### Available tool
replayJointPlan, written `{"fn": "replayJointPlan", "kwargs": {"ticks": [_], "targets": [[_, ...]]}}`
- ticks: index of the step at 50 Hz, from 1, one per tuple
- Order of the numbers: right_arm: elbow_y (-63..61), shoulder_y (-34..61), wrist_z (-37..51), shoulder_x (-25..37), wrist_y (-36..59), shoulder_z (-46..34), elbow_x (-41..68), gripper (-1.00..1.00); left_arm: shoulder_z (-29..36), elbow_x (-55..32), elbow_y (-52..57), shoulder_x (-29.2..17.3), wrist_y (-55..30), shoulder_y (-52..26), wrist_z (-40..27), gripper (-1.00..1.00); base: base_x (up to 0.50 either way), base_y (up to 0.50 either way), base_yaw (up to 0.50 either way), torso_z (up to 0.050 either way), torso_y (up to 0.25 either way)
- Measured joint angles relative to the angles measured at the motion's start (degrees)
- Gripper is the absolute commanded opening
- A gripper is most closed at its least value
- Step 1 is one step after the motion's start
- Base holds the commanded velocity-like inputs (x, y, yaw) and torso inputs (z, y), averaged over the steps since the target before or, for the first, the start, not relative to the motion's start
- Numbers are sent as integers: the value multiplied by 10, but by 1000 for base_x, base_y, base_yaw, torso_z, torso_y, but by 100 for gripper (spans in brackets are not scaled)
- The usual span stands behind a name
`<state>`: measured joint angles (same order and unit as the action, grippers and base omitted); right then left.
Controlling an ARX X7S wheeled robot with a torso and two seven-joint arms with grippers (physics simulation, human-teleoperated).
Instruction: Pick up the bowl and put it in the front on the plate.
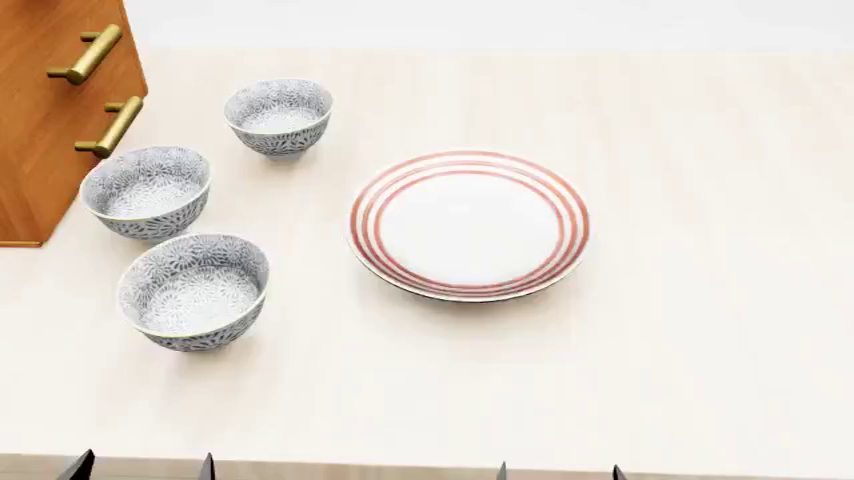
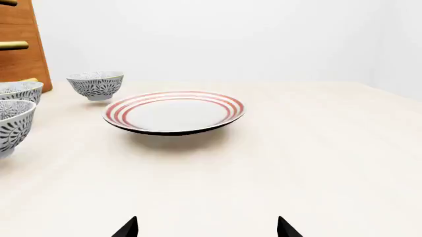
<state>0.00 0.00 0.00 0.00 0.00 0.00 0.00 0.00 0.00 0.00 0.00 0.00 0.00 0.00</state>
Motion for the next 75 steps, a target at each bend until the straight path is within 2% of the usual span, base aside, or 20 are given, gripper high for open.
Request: {"fn": "replayJointPlan", "kwargs": {"ticks": [31,36,44,52,61,75], "targets": [[-76,-52,65,40,44,-43,33,100,57,-53,51,-40,-8,41,-31,100,0,0,0,0,0],[-96,-64,74,40,-14,-38,50,100,60,-18,78,-44,41,54,-63,100,0,0,0,0,0],[-126,-89,82,34,-197,-30,75,100,52,79,151,-51,172,90,-147,100,0,0,0,0,0],[-139,-105,91,37,-314,-32,85,100,51,134,195,-58,245,113,-195,100,0,0,0,0,0],[-148,-115,102,45,-372,-40,92,100,55,159,217,-65,279,124,-223,100,485,-39,0,0,0],[-156,-120,117,57,-405,-51,92,100,63,170,228,-76,297,129,-246,100,500,-39,0,0,0]]}}
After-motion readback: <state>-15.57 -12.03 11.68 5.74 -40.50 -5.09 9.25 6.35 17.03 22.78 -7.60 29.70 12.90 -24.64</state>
